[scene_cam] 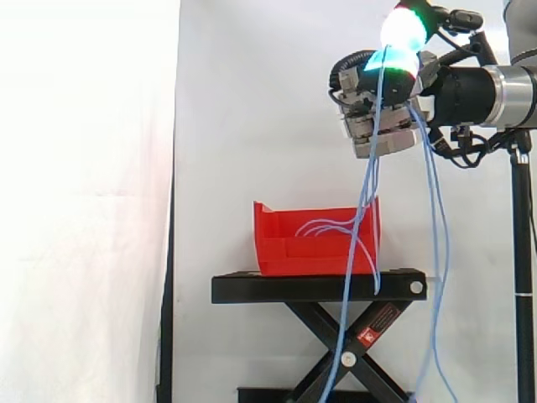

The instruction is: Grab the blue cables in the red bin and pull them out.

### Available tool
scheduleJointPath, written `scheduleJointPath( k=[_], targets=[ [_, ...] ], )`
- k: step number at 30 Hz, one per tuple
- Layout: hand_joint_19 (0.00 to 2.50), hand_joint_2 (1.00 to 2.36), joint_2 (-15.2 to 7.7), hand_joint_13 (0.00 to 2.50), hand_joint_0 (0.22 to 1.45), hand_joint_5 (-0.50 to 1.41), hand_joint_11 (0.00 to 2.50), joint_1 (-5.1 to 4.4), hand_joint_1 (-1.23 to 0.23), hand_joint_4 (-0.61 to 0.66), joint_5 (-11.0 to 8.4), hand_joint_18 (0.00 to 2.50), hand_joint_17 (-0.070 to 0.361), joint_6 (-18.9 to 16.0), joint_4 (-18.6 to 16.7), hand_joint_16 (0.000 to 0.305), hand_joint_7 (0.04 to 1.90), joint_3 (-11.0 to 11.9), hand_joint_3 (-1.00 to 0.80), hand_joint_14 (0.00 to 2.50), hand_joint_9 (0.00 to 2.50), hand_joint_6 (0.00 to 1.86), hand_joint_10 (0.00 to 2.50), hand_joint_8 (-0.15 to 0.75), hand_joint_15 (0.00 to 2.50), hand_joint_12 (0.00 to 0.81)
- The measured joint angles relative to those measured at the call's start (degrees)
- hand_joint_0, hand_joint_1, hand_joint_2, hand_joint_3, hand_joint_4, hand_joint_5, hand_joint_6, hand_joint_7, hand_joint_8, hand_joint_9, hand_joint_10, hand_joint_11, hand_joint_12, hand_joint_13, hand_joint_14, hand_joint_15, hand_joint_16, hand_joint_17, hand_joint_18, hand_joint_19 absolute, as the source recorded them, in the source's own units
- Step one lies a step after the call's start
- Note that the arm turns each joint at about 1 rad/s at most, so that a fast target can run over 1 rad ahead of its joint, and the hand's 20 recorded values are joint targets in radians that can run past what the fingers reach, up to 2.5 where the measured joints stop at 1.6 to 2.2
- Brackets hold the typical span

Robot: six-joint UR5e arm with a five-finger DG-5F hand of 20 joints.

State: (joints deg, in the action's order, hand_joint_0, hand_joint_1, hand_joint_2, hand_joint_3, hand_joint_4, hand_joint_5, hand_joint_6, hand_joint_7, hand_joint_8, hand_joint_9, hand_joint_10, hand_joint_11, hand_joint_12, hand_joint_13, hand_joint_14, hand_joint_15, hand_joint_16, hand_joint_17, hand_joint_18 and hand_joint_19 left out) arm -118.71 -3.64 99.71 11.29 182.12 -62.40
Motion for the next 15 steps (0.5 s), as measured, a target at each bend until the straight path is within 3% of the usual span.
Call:
scheduleJointPath(
  k=[15],
  targets=[
    [1.40,1.01,0.0,1.21,0.96,1.08,1.90,0.00,-0.97,0.19,-0.04,1.25,0.086,0.1,0.0,0.038,0.83,0.0,-0.80,2.30,1.58,0.24,0.09,0.221,0.94,0.314]
  ],
)
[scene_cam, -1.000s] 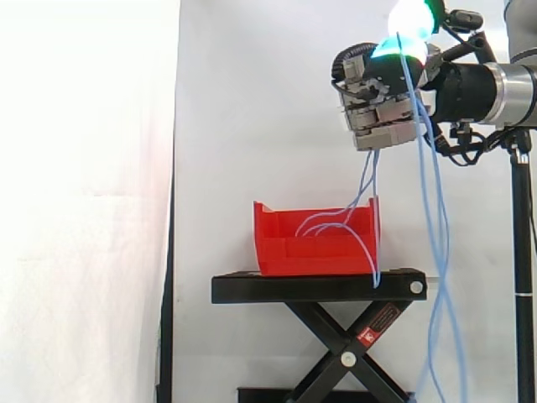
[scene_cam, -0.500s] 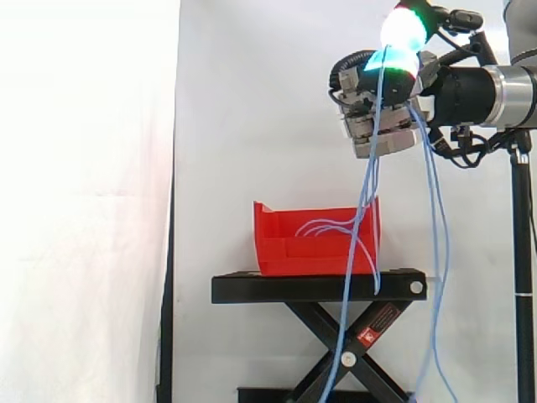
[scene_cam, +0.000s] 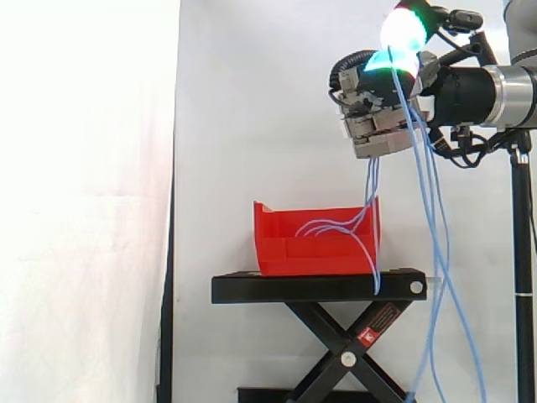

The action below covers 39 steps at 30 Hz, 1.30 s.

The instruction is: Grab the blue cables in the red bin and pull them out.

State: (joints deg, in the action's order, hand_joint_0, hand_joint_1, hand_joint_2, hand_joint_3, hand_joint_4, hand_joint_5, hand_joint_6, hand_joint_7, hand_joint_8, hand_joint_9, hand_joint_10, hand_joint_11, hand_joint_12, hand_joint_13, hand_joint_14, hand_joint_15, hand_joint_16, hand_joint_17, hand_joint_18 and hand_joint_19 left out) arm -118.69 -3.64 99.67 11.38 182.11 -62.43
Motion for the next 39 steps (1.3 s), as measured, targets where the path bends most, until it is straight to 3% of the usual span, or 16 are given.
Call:
scheduleJointPath(
  k=[39],
  targets=[
    [1.43,1.01,0.0,1.23,0.97,1.08,1.93,0.00,-0.98,0.20,0.00,1.20,0.083,0.0,0.0,0.037,0.80,0.0,-0.79,2.17,1.60,0.28,0.03,0.221,0.98,0.310]
  ],
)
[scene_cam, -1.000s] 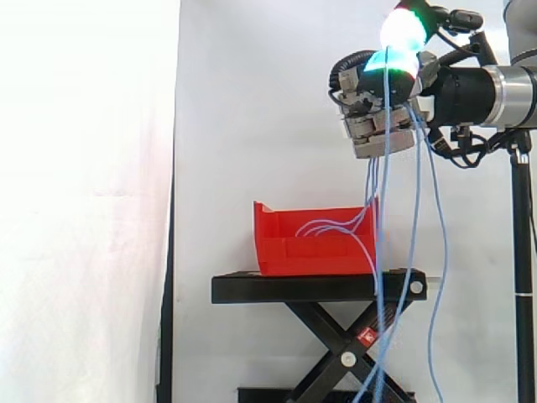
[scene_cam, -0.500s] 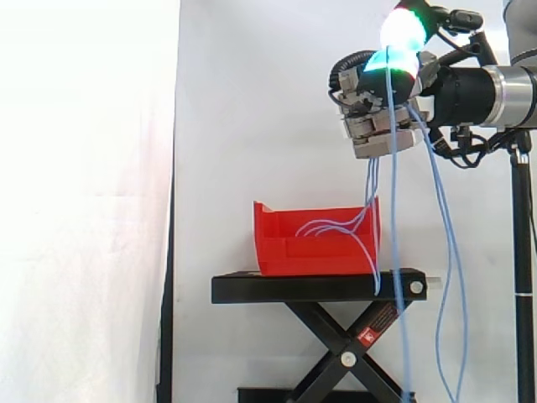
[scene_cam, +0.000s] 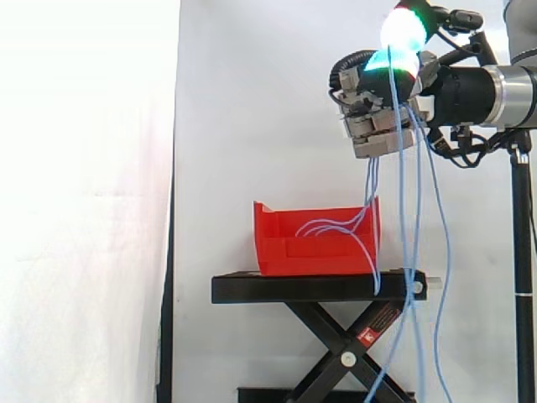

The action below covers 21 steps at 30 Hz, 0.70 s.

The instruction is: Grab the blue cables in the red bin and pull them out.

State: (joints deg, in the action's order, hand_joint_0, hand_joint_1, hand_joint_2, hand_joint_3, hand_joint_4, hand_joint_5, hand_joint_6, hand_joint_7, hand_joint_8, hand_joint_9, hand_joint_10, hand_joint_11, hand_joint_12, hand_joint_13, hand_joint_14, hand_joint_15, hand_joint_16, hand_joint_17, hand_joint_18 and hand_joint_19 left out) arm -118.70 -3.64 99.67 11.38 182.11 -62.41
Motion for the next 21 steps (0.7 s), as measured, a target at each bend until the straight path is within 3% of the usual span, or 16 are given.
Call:
scheduleJointPath(
  k=[21],
  targets=[
    [1.44,1.01,0.0,1.24,0.97,1.09,1.93,0.02,-0.98,0.19,0.00,1.19,0.081,0.0,0.0,0.036,0.81,0.0,-0.80,2.13,1.61,0.27,0.00,0.227,1.00,0.308]
  ],
)
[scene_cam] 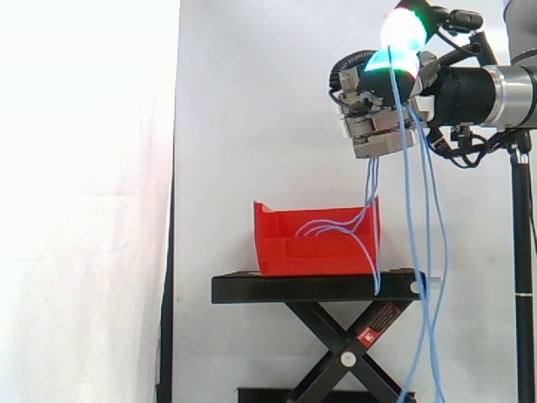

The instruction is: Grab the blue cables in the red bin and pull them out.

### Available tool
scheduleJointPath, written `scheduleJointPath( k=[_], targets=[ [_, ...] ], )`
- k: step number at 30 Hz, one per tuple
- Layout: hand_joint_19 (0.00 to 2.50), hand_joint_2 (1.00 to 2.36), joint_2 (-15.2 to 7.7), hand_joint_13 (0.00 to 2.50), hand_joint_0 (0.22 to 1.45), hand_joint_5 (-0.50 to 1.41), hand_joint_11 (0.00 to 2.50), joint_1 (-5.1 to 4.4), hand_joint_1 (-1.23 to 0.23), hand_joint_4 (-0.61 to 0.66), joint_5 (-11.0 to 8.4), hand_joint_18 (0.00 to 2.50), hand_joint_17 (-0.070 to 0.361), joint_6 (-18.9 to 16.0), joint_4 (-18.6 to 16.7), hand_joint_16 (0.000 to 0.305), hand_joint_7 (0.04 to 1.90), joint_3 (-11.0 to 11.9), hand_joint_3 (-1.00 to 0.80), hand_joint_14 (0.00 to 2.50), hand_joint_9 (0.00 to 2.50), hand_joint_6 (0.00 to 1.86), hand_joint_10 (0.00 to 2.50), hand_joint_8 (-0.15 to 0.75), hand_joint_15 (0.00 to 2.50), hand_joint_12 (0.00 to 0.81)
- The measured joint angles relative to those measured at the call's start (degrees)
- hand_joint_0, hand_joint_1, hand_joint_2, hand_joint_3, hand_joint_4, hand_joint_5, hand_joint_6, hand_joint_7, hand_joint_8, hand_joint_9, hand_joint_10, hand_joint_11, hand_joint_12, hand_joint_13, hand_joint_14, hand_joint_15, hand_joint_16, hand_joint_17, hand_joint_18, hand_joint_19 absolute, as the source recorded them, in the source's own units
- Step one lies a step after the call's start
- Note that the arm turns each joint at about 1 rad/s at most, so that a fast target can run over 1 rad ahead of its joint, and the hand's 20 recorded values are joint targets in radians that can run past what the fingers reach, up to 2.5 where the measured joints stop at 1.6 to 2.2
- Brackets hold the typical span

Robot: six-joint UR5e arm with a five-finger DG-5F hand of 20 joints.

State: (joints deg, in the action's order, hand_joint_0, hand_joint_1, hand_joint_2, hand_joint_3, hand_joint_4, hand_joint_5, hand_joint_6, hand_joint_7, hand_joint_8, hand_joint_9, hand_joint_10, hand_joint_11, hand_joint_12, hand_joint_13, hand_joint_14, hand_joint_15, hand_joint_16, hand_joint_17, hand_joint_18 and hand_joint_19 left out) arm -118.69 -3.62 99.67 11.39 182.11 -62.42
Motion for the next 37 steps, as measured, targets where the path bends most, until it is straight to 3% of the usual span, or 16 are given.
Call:
scheduleJointPath(
  k=[37],
  targets=[
    [1.42,1.01,0.0,1.25,0.97,1.08,1.92,0.01,-0.98,0.17,0.00,1.18,0.083,0.0,0.0,0.037,0.80,0.0,-0.80,2.10,1.62,0.29,0.00,0.226,1.01,0.307]
  ],
)
